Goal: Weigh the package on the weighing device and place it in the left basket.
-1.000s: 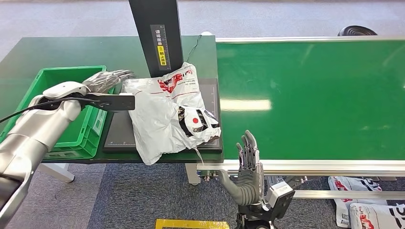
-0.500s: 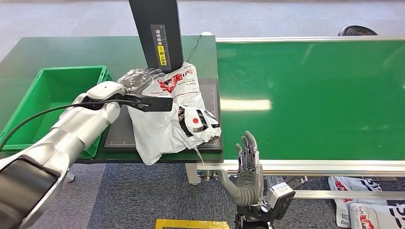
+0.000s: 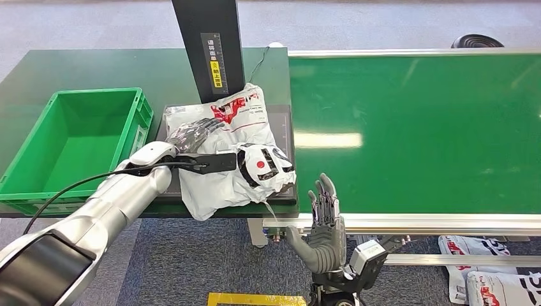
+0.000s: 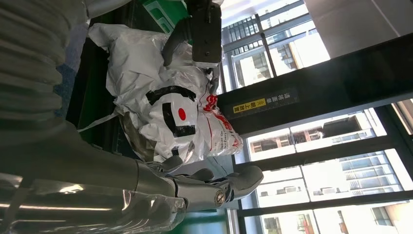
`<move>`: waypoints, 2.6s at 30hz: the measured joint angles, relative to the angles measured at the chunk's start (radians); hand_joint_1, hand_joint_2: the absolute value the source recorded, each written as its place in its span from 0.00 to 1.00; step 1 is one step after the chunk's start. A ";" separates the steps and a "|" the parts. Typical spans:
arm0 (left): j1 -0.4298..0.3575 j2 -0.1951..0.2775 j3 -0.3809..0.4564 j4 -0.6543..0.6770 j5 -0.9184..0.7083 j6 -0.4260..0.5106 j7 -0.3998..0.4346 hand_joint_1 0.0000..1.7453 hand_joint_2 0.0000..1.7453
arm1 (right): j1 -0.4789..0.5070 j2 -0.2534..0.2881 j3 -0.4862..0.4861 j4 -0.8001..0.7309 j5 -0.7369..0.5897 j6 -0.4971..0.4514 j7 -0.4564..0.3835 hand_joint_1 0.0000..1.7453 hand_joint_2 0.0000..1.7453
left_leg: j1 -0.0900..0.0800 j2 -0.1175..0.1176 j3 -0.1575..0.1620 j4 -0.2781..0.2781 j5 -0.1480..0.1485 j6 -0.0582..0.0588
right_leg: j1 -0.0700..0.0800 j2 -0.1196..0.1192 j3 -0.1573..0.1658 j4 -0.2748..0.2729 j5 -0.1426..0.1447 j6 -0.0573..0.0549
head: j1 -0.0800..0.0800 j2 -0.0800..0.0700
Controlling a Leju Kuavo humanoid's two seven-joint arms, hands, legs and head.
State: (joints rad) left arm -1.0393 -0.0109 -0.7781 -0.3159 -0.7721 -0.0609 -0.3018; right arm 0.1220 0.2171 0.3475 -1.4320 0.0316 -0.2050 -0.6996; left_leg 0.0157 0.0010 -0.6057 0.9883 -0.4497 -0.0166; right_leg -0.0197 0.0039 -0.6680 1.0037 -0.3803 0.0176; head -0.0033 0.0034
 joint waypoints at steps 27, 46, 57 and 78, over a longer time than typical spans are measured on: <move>0.122 0.037 0.085 0.015 0.020 0.035 0.016 0.92 1.00 | -0.017 -0.008 -0.004 0.019 0.002 -0.014 0.000 0.00 1.00 | 0.000 0.000 0.001 0.000 0.000 0.000 | 0.000 0.000 0.002 0.000 0.000 0.000 | 0.000 0.000; 0.137 0.035 0.109 0.015 0.014 0.071 0.021 1.00 1.00 | -0.017 -0.008 -0.006 0.019 0.008 -0.016 0.000 0.00 1.00 | 0.000 0.000 0.006 0.000 0.000 0.000 | 0.000 0.000 0.006 0.000 0.000 0.000 | 0.000 0.000; 0.149 0.013 0.356 -0.048 0.289 0.214 -0.116 1.00 1.00 | -0.017 -0.006 -0.009 0.024 0.007 -0.018 0.000 0.00 1.00 | 0.000 0.000 0.004 0.000 0.000 0.000 | 0.000 0.000 0.004 0.000 0.000 0.000 | 0.000 0.000; 0.029 0.102 0.549 -0.220 0.401 0.140 -0.151 1.00 1.00 | -0.012 -0.001 -0.023 0.045 0.016 -0.014 0.000 0.00 1.00 | 0.000 0.000 0.001 0.000 0.000 0.000 | 0.000 0.000 0.001 0.000 0.000 0.000 | 0.000 0.000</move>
State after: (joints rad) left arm -1.0103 0.0913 -0.2292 -0.5361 -0.3707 0.0791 -0.4533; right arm 0.1102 0.2160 0.3248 -1.3874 0.0476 -0.2190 -0.6996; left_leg 0.0157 0.0011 -0.6044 0.9883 -0.4496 -0.0168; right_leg -0.0196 0.0040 -0.6669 1.0037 -0.3803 0.0176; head -0.0032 0.0034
